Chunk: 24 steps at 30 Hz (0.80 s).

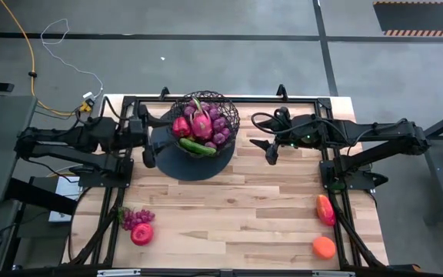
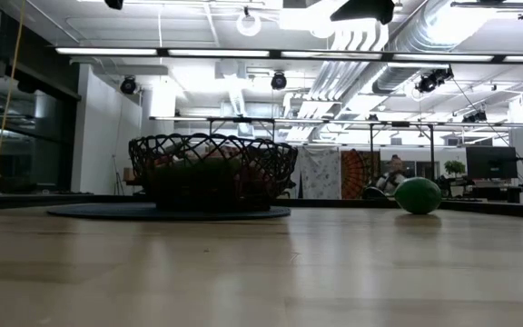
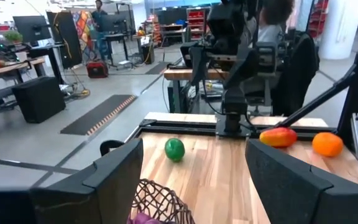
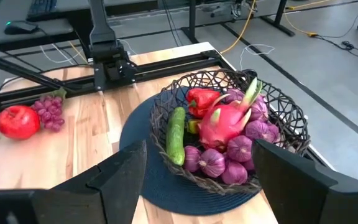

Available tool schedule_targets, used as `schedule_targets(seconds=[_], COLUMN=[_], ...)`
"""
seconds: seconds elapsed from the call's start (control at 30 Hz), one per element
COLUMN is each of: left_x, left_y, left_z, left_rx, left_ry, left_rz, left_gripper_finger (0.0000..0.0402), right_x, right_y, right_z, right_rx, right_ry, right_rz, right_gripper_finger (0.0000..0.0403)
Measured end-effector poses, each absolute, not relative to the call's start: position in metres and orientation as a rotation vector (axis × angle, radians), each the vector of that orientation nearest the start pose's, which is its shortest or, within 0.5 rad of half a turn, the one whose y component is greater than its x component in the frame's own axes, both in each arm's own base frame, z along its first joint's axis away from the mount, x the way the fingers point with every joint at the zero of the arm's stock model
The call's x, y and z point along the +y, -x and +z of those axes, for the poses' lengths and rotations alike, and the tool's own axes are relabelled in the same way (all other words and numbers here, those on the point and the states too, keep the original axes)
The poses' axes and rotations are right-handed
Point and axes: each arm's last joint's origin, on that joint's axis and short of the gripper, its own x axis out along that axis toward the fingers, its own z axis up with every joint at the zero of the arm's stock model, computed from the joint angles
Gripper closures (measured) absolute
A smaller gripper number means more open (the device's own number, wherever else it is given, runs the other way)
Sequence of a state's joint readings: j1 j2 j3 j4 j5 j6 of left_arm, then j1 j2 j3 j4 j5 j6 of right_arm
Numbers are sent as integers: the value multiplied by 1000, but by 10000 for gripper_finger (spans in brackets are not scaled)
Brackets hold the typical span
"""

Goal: Build produce basket
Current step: Put the green lemon into the black basket

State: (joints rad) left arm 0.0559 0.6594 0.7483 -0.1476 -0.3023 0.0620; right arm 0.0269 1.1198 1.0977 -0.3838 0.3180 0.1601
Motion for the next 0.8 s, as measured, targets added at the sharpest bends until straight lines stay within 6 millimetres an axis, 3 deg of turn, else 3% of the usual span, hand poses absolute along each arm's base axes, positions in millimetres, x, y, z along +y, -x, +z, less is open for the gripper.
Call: schedule_targets(seconds=[0.2, 0.33, 0.53, 0.67, 0.8], left_x=[17, 17, 17, 17, 17], left_y=[-146, -146, -146, -146, -146], left_z=[340, 340, 340, 340, 340], left_rx=[71, 70, 70, 70, 71], left_ry=[-38, -37, -36, -34, -36], left_rz=[357, 357, 362, 363, 365], left_gripper_finger=[128, 128, 128, 128, 128], right_x=[-4, -18, -51, -62, -71], right_y=[-238, -230, -201, -189, -189], right_z=[358, 347, 316, 303, 292], right_rx=[347, 332, 452, 539, 585], right_ry=[-228, -512, -849, -902, -925], right_rz=[-388, -689, -1153, -1366, -1488], right_gripper_finger=[121, 121, 121, 121, 121])
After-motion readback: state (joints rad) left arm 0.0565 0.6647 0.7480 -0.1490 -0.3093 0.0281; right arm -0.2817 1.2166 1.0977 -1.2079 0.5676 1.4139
